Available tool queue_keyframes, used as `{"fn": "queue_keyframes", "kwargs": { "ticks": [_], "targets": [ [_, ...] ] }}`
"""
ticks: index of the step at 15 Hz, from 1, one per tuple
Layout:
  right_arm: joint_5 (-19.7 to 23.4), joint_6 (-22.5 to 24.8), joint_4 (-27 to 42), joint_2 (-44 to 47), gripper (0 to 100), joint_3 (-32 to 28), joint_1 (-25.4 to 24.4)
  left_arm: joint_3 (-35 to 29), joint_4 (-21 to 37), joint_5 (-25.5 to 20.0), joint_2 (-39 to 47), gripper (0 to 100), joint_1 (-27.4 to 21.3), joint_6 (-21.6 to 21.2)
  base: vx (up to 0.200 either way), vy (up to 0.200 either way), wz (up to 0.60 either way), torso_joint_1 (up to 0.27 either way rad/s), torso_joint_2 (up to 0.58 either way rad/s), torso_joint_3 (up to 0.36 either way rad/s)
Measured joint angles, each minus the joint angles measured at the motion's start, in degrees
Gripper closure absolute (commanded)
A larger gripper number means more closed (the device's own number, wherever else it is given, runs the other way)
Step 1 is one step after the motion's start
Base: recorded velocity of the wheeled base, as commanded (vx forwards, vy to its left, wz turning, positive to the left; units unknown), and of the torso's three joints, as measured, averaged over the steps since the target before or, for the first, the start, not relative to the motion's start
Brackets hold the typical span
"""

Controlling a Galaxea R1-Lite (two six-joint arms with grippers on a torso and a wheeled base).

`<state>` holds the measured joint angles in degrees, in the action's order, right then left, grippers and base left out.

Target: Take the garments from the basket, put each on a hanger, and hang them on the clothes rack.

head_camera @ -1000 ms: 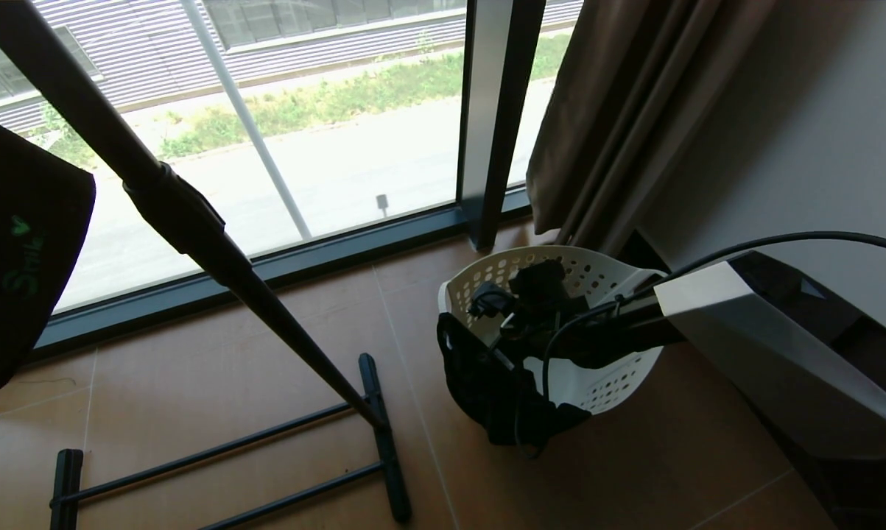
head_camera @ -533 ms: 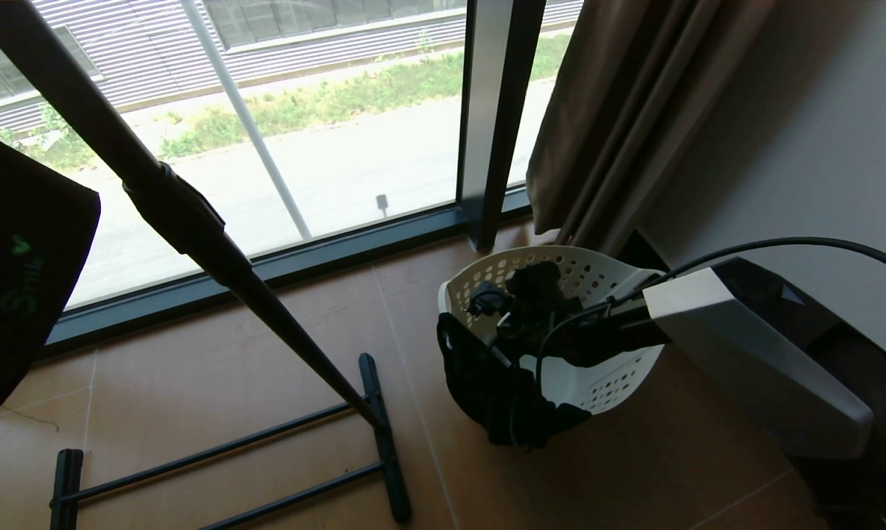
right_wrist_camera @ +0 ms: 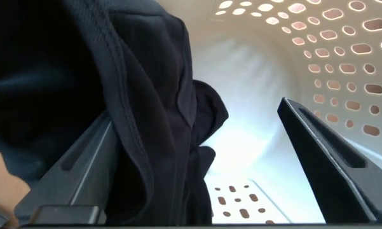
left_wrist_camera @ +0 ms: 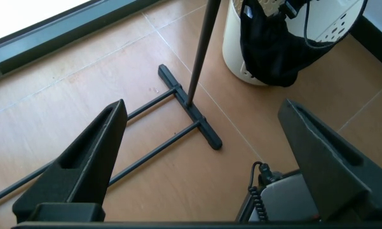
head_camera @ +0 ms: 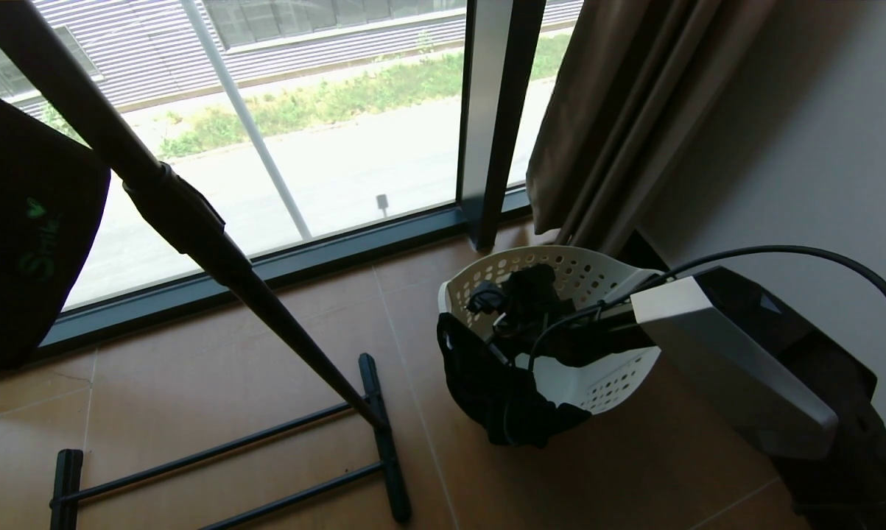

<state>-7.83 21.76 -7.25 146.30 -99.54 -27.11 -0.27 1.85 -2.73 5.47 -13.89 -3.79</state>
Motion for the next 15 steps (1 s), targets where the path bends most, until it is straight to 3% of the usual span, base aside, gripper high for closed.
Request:
{"fn": "queue_keyframes", "kwargs": {
  "ticks": [3,4,15],
  "targets": [
    [0.0,-0.5,0.2,0.5,0,-1.1,0.0,0.0,0.0,0.0,0.0,0,0.0,0.0,0.0,0.0,0.0,0.0,0.0,0.0],
    [0.0,-0.6,0.2,0.6,100,-1.2,0.0,0.0,0.0,0.0,0.0,0,0.0,0.0,0.0,0.0,0.0,0.0,0.0,0.0],
    [0.0,-4.8,-0.4,-1.3,100,-0.6,-0.1,0.0,0.0,0.1,0.0,0,0.0,0.0,0.0,0.0,0.0,0.0,0.0,0.0]
  ]
}}
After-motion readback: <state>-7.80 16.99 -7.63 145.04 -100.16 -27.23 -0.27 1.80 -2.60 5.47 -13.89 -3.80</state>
